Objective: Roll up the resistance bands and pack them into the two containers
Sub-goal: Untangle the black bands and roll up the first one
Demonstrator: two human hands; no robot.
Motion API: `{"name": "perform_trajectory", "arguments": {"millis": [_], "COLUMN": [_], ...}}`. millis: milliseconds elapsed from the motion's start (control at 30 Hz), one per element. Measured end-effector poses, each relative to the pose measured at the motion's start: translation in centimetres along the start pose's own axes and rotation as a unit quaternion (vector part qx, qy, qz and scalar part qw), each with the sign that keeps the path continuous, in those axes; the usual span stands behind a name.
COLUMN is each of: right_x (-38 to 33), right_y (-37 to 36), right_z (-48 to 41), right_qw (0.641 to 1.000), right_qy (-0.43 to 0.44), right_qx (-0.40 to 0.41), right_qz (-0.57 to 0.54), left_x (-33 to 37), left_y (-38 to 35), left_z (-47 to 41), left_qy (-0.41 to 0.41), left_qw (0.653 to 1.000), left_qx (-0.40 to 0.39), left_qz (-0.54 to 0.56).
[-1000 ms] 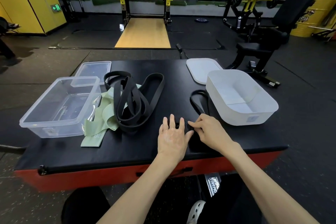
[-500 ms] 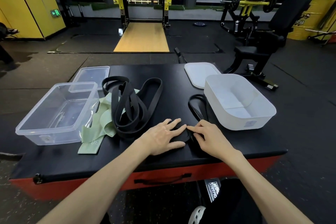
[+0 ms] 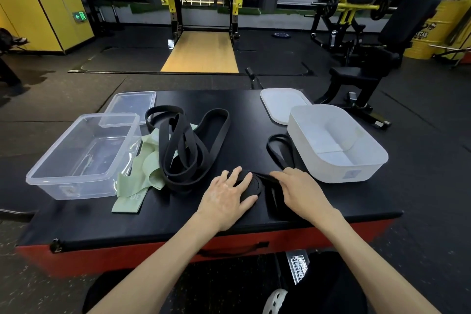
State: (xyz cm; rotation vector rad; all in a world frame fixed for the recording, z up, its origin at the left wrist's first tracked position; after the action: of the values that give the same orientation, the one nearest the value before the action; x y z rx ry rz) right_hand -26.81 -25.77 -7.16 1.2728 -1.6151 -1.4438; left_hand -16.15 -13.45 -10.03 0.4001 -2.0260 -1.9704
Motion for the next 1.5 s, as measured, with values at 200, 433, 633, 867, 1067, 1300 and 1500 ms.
{"name": "perform_trajectory", "arguments": {"millis": [200,433,633,867,1067,1300,1500], "right_x": [-1.1,-1.8,-1.5,-1.0,-0.8,-0.9,-2.0], "right_y": [-0.2,0.3,-0.1,0.4,-0.1,-0.7,-0.5], "right_z": [-0.6,-1.7,-1.5,-2.5,-2.0,-1.1,-0.7], "right_qw": [1.0,0.999,0.995,0.991,0.99,0.991,0.993], "right_qy": [-0.005,-0.013,0.002,-0.054,-0.027,-0.006,0.003], "right_qx": [-0.004,0.022,0.039,0.038,0.016,-0.008,0.008], "right_qz": [-0.021,-0.022,-0.096,-0.117,-0.136,-0.13,-0.114], "left_x": [-1.1,-1.5,-1.0,-0.8,-0.7,-0.2,0.5], "left_y": [0.0,0.0,-0.1,-0.1,-0.1,0.1,-0.1], "left_z": [1.3,1.8,1.8,1.8,1.9,1.6,1.4], "left_qy": [0.027,0.045,0.074,0.092,0.091,0.133,0.175], "left_qw": [1.0,0.999,0.997,0.996,0.996,0.991,0.984], "left_qx": [0.011,0.001,0.003,0.0,0.001,0.003,0.003], "left_qz": [0.002,0.01,0.009,0.022,0.017,0.022,0.035]}}
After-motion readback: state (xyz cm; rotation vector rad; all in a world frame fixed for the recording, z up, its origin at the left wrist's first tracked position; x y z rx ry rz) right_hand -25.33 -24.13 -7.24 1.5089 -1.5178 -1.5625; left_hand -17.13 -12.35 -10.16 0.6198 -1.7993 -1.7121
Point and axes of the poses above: each hand's wrist, its own z-axis away from the middle knuckle, its own y-axis out of the back of the hand, x = y × z, the point moved 6 cm from there along -z, towards the middle knuckle, and after that the axes turned 4 degrees about -x, right-handed, at the moved point
